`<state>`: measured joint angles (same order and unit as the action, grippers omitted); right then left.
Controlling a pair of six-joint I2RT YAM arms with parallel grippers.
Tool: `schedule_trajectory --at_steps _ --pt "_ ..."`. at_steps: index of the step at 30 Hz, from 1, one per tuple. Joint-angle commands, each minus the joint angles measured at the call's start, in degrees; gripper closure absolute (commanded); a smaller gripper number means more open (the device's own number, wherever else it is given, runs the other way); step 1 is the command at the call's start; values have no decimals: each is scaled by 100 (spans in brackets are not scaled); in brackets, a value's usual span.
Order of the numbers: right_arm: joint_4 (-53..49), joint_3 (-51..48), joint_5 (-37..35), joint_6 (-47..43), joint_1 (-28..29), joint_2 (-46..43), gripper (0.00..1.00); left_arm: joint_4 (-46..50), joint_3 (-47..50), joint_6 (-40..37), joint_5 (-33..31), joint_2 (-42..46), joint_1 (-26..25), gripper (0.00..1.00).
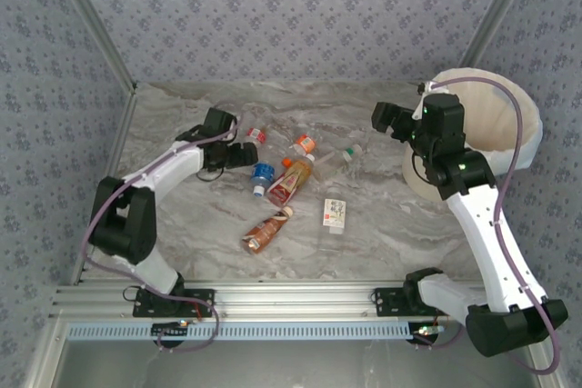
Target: Put the plastic bottles in the bin
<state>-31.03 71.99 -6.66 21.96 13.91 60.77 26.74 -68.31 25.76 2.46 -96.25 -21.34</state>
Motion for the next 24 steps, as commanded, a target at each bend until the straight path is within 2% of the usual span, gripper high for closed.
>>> schedule_trajectory --at_steps 1,4,9,11,17,24 --pt "21 -27 -164 117 39 -185 0 -128 -601 -420 -191 -627 107 24" --pt "-91 14 -231 83 40 -266 0 18 -980 -517 -61 -1101 213 32" --pt "-171 -30 -378 41 35 -409 0 -207 -1096 -1055 321 -1414 219 33" --pt "-193 -28 -389 30 41 -422 0 -322 -1079 -1148 372 -1517 219 36" --pt "-259 77 -444 -51 32 -419 0 -550 -1137 -1316 704 -1837 218 38" --pt "-316 88 -459 -69 28 -442 0 -662 -1135 -1290 593 -1940 219 61"
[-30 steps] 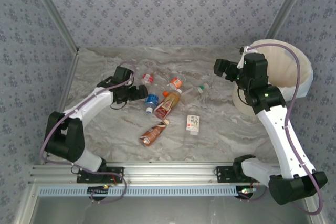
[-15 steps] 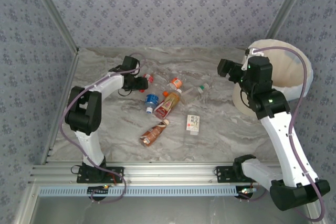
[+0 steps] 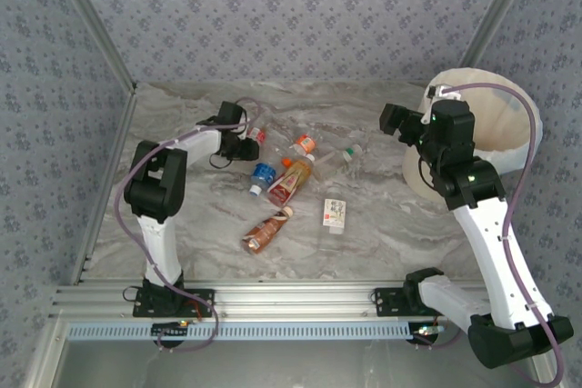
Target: Put the plastic bottles in the bin
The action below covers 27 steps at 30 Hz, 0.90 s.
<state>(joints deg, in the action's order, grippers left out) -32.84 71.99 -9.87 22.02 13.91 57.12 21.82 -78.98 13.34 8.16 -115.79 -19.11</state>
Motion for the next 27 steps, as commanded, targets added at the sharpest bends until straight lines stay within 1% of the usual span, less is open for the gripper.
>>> schedule_trajectory --at_steps 1,6,8,9,16,19,21,23,27 --pt "-135 83 -134 -76 33 -71 0 -214 -18 -52 -14 65 -5 64" --pt "-76 13 -29 -58 25 -49 0 -341 241 -77 -208 365 -2 79" --pt "1 -17 47 -27 32 -49 0 -339 299 -110 -214 483 -5 95" --pt "50 -35 104 -22 28 -48 0 -342 322 -92 -256 559 -5 100" --pt "354 -156 512 149 50 -55 0 -401 416 64 -267 1123 -4 100" --pt "455 -220 597 330 55 -65 0 -591 621 278 -221 1522 -5 100" --pt "408 -197 527 608 59 -31 0 -752 829 503 -194 1860 -12 100" --pt "333 -145 487 838 58 9 0 -899 1032 655 -64 2171 -39 100" --pt "359 -106 524 961 59 53 0 -1163 1404 816 311 2785 -137 100"
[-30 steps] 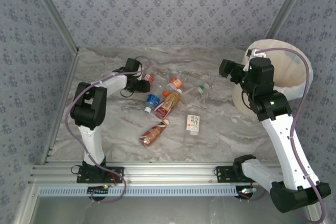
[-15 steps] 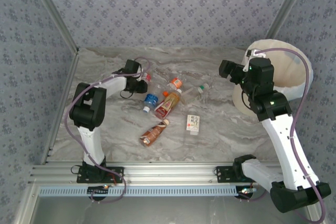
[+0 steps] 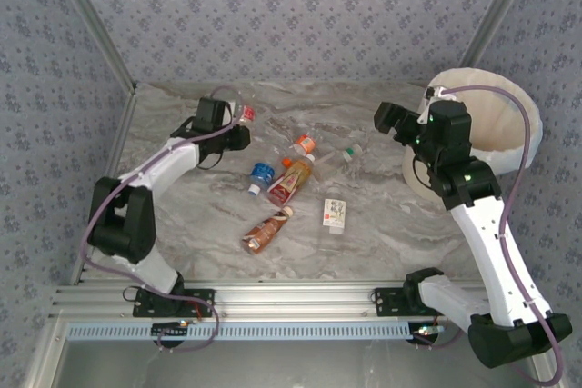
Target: Put the plastic bottles in the bin
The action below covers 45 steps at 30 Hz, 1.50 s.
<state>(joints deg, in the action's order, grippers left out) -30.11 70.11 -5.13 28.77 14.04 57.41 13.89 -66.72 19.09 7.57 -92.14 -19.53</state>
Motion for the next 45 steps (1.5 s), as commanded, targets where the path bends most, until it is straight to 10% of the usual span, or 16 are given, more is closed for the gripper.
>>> schedule_trajectory --at_steps 1,20,45 --pt "111 74 76 302 46 42 0 -452 278 268 475 562 -124 100" --pt "1685 -69 2295 1367 427 810 0 -1601 793 290 2635 1661 -675 100" --pt "3326 378 2901 1569 1468 2407 6 -1609 188 103 3026 1107 -1431 100"
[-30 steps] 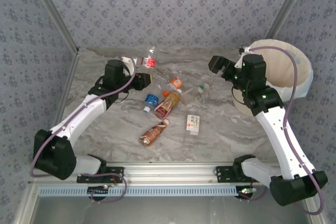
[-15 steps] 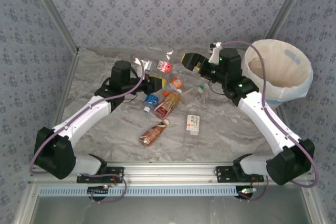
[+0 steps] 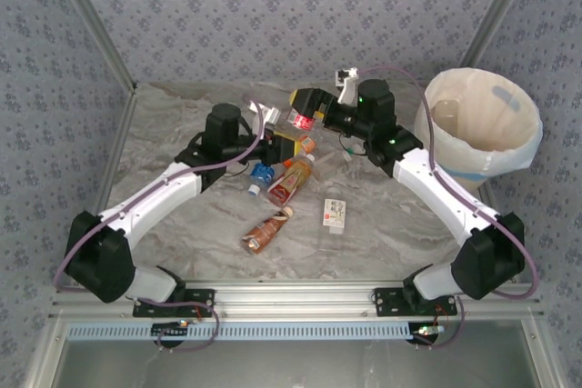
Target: Put the plastic bottles in the bin
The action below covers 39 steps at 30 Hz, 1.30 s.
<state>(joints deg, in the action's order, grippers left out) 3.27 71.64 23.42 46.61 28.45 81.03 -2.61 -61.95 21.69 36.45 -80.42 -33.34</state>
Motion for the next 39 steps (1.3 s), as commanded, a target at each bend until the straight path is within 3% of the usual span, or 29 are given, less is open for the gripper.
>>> schedule_trajectory --at_steps 1,7,8,12,16,23,33,39 --pt "-78 248 14 -271 22 38 9 35 -298 -159 156 -83 -57 100" --pt "-305 241 -79 -526 40 -25 33 148 -373 -260 201 -151 -89 100" --pt "-354 232 -145 -573 38 -51 36 213 -411 -290 265 -169 -100 95" --pt "-494 198 -293 -735 12 -212 42 314 -420 -338 329 -93 -115 70" --pt "-678 165 -549 -961 -27 -441 42 279 -301 -409 315 127 -111 34" --pt "-1609 355 -1110 -1598 -439 -1026 43 -23 166 -530 -60 620 -113 1" --pt "-2734 756 -1531 -2331 -1840 -1913 45 208 472 -355 -2216 894 -72 1" --pt "-3181 1142 -1727 -2842 -2925 -2152 45 317 666 -315 -3108 1132 96 1"
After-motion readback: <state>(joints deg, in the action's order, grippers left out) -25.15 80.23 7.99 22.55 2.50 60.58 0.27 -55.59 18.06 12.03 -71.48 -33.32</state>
